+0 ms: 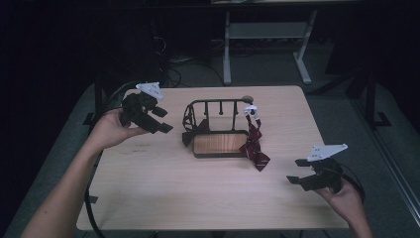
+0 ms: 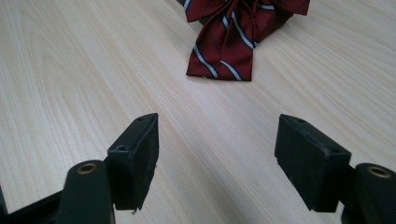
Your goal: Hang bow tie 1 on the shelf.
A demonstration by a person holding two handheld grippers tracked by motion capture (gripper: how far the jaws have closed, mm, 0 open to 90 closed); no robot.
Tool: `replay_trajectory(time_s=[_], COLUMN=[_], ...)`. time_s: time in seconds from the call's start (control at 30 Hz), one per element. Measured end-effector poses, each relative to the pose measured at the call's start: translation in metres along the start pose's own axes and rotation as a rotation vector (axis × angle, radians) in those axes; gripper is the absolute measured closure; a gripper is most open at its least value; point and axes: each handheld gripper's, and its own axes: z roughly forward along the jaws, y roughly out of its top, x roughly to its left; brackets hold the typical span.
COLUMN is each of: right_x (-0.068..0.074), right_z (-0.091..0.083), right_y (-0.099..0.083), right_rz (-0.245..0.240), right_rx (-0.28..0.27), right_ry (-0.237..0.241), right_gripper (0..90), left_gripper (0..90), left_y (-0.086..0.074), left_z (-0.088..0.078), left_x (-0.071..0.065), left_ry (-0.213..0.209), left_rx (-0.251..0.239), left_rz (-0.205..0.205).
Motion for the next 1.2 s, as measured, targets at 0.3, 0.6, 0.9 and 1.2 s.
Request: replay_trajectory(time_s=[0.3,0.6,0.9,1.2], right_x=[0.000,0.000,0.002,0.001], right_z=[0.001,0.003,0.003,0.002], right_y=[0.000,0.001,0.000,0.000], right_rz=[-0.002,-0.007,-0.010,0.001], right_rx=[0.004,0.012,0.010,0.005], right_ry=[-0.004,-0.001,-0.004,-0.006], right_gripper=[29.7,29.5,29.4,28.4], left_gripper=[36.3,36.4,34.5,27.8], left_y=[-0.019,-0.040,-0.051,-0.062], left_z=[0.006,0.015,0.022,0.026], left_x=[-0.002,-0.007,-0.013,-0.017], left_ry=[-0.007,-0.019,-0.023,-0.006], left_rx=[-0.009,-0.008,0.005,0.013], left_rz=[-0.018,-0.055,-0.059,-0.075])
